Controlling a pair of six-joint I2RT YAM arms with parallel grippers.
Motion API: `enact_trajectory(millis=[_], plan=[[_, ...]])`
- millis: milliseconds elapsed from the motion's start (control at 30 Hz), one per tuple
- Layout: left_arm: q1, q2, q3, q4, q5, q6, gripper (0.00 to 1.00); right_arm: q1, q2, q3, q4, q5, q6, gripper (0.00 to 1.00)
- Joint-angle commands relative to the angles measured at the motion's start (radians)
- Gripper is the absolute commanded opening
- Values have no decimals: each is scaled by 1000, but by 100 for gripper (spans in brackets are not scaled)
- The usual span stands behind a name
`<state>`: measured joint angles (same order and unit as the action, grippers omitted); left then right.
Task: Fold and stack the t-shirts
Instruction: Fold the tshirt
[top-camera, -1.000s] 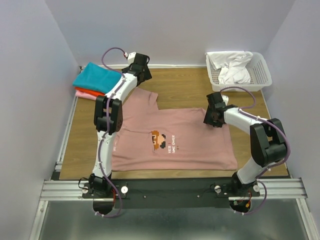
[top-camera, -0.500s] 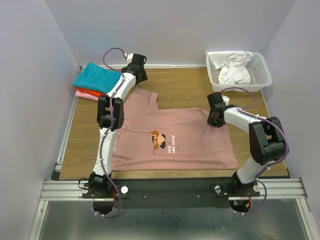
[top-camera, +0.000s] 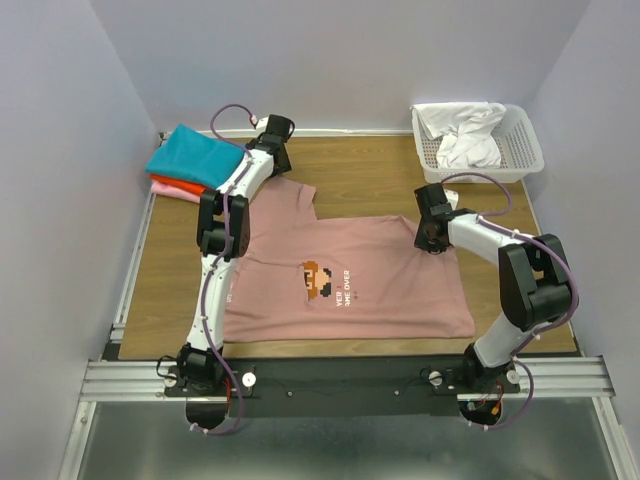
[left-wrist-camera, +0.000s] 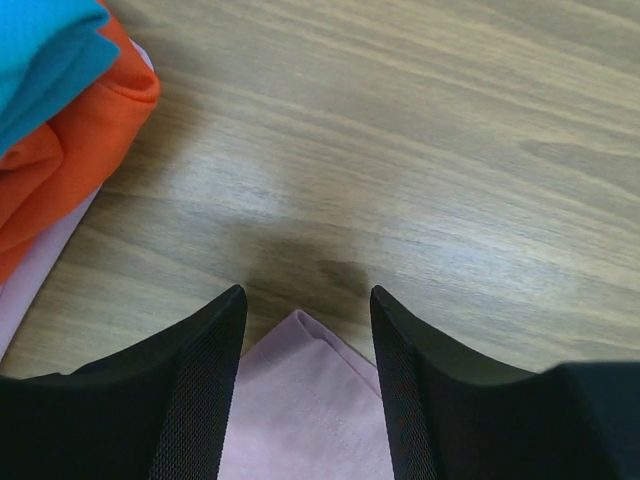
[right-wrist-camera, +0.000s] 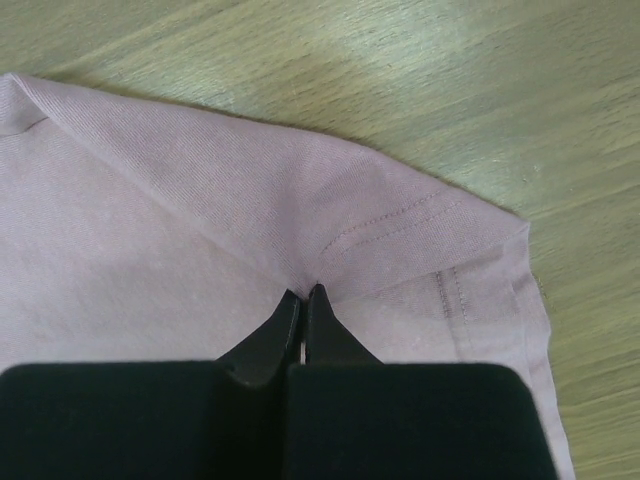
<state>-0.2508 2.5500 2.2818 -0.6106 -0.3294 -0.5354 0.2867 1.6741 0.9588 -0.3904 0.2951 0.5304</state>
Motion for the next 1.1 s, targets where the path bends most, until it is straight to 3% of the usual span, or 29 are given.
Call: enact_trajectory(millis=[0, 167, 267, 400, 433, 467, 600, 767, 1067], plan=[[4, 36, 31, -34, -13, 0, 54, -6, -30, 24, 4, 24, -18, 0], [4, 36, 28, -37, -22, 6, 51, -6, -28, 34, 2, 15, -23, 0], [4, 35, 27, -43, -19, 14, 40, -6, -33, 35, 2, 15, -26, 0], [4, 27, 18, -43, -13, 18, 19, -6, -37, 40, 2, 9, -27, 0], [4, 27, 16, -43, -5, 28, 6, -6, -37, 41, 2, 9, -26, 0], [4, 24, 12, -43, 0, 31, 0, -7, -37, 44, 2, 9, -29, 1], [4, -5, -25, -26, 24, 61, 0, -6, -40, 55, 2, 4, -32, 0], [4, -153, -155, 61, -19, 69, 0, -6, -45, 67, -2, 16, -44, 0], [-1, -444, -508, 227, -7, 107, 0, -6, -85, 63, -27, -16, -35, 0]])
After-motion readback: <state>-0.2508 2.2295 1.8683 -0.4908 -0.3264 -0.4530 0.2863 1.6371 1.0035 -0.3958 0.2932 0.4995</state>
